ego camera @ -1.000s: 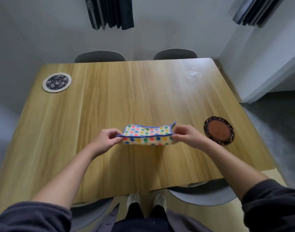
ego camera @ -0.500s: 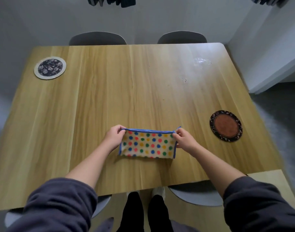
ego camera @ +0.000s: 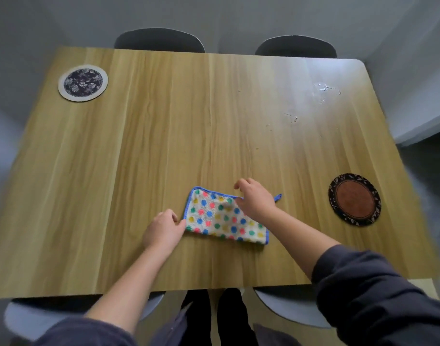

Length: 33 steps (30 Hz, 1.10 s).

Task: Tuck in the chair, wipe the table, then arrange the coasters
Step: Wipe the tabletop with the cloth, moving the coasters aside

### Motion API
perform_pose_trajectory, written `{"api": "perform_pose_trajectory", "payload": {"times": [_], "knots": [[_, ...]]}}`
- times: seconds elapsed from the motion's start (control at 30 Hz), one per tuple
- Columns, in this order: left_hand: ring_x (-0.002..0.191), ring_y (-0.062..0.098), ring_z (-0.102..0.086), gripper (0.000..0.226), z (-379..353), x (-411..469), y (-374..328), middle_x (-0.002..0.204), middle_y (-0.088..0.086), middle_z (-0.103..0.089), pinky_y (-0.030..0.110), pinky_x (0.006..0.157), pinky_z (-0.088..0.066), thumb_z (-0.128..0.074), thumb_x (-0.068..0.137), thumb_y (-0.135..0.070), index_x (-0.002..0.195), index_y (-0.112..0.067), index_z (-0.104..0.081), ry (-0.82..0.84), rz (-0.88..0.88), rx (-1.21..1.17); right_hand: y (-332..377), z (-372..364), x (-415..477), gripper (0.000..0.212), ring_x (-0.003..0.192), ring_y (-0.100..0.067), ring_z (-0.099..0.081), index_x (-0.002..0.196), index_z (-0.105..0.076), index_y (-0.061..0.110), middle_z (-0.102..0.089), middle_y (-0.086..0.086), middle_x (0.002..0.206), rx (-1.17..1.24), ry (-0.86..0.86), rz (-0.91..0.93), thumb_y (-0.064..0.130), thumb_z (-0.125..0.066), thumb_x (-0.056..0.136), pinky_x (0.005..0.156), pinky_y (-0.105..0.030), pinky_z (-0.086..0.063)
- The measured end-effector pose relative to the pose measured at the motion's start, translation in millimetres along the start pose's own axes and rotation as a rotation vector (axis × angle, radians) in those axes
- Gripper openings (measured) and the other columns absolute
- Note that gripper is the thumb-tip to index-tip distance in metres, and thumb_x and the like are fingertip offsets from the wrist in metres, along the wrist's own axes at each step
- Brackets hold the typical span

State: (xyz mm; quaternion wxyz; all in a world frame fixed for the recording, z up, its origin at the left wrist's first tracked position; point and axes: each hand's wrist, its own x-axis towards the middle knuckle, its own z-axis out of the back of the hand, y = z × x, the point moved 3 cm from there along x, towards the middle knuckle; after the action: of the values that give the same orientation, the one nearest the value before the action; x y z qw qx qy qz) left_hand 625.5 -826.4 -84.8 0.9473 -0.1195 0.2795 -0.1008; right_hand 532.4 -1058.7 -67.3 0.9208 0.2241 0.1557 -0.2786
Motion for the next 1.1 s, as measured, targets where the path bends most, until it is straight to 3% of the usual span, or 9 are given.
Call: {"api": "perform_pose_trajectory", "payload": {"times": [0.07,0.17,0.33,0.47,0.67,0.77,0.83,1.0,1.1], "knots": [[0.079,0.02,-0.06,0.032,-7.8,-9.6,1.2,0.087,-0.002,-0.063,0.027,0.063,-0.045,-0.054,0.083,-0.055,0.081,-0.023,-0.057,0.016,0.038,0.064,28.4,-9.7,13.4,0.035,0.118,-0.024,-0.051,0.13,-0.051,0.02,-0.053,-0.003,0.127,-0.001,0.068,0.08,0.021,-0.053,0.095,0.086,-0.036,-0.044],[0.086,0.026,-0.064,0.041,-14.8,-10.4,-3.6,0.091,0.003,-0.067,0.029,0.068,-0.048,-0.051,0.086,-0.057,0.088,-0.019,-0.063,0.025,0.091,0.095,61.5,-25.3,30.5,0.032,0.115,-0.028,-0.052,0.128,-0.053,0.017,-0.055,-0.007,0.124,-0.022,0.065,0.131,0.025,-0.049,0.097,0.083,-0.036,-0.042],[0.082,0.024,-0.06,0.018,-20.1,-6.8,-0.9,0.09,0.0,-0.065,0.027,0.064,-0.041,-0.06,0.084,-0.041,0.082,-0.024,-0.058,0.025,0.22,-0.124,79.2,-36.8,46.5,0.03,0.105,-0.031,-0.056,0.122,-0.053,0.016,-0.057,-0.009,0.116,-0.138,0.054,0.155,0.017,-0.054,0.091,0.076,-0.037,-0.042],[0.073,0.019,-0.054,0.015,-22.5,-12.5,1.5,0.082,-0.006,-0.061,0.025,0.053,-0.032,-0.062,0.084,-0.035,0.076,-0.025,-0.053,-0.032,0.217,-0.226,80.0,-39.0,51.3,0.024,0.102,-0.03,-0.057,0.113,-0.056,0.014,-0.057,-0.008,0.112,-0.204,0.119,0.183,0.017,-0.057,0.089,0.071,-0.035,-0.038],[0.075,0.018,-0.058,0.011,-20.3,-22.1,-0.8,0.078,-0.007,-0.059,0.025,0.057,-0.038,-0.067,0.082,-0.024,0.082,-0.021,-0.056,-0.08,0.096,-0.424,80.6,-31.3,49.0,0.024,0.098,-0.026,-0.056,0.11,-0.053,0.016,-0.055,-0.001,0.099,-0.143,0.161,0.239,0.017,-0.055,0.085,0.079,-0.034,-0.038],[0.072,0.014,-0.055,0.013,-10.9,-23.7,-5.9,0.076,-0.009,-0.059,0.022,0.057,-0.036,-0.069,0.08,-0.017,0.082,-0.019,-0.057,-0.109,0.035,-0.566,77.8,-12.0,43.5,0.038,0.093,-0.023,-0.06,0.12,-0.051,0.021,-0.064,0.001,0.1,0.033,0.182,0.206,0.01,-0.057,0.085,0.088,-0.037,-0.045],[0.067,0.011,-0.054,0.014,4.5,-22.0,-15.2,0.073,-0.008,-0.06,0.02,0.059,-0.037,-0.069,0.078,-0.011,0.08,-0.018,-0.057,-0.152,-0.045,-0.637,72.4,12.7,39.4,0.047,0.094,-0.021,-0.061,0.127,-0.054,0.02,-0.063,-0.001,0.103,0.187,0.175,0.156,0.005,-0.058,0.083,0.085,-0.036,-0.052],[0.068,-0.004,-0.059,0.022,64.4,-17.8,-55.0,0.075,-0.014,-0.066,0.011,0.066,-0.044,-0.063,0.08,-0.002,0.085,-0.024,-0.065,-0.235,-0.281,-0.755,53.5,88.9,24.9,0.013,0.074,-0.017,-0.056,0.089,-0.067,0.011,-0.06,-0.001,0.076,0.325,0.105,0.099,0.005,-0.069,0.078,0.065,-0.025,-0.049],[0.07,-0.004,-0.059,0.027,104.0,-21.9,-83.2,0.077,-0.013,-0.067,0.014,0.069,-0.047,-0.061,0.081,-0.002,0.083,-0.029,-0.065,-0.256,-0.45,-0.784,48.0,130.5,7.5,0.017,0.067,-0.011,-0.052,0.075,-0.062,0.019,-0.057,0.006,0.067,0.475,0.039,0.127,0.006,-0.072,0.078,0.062,-0.02,-0.043]]}}
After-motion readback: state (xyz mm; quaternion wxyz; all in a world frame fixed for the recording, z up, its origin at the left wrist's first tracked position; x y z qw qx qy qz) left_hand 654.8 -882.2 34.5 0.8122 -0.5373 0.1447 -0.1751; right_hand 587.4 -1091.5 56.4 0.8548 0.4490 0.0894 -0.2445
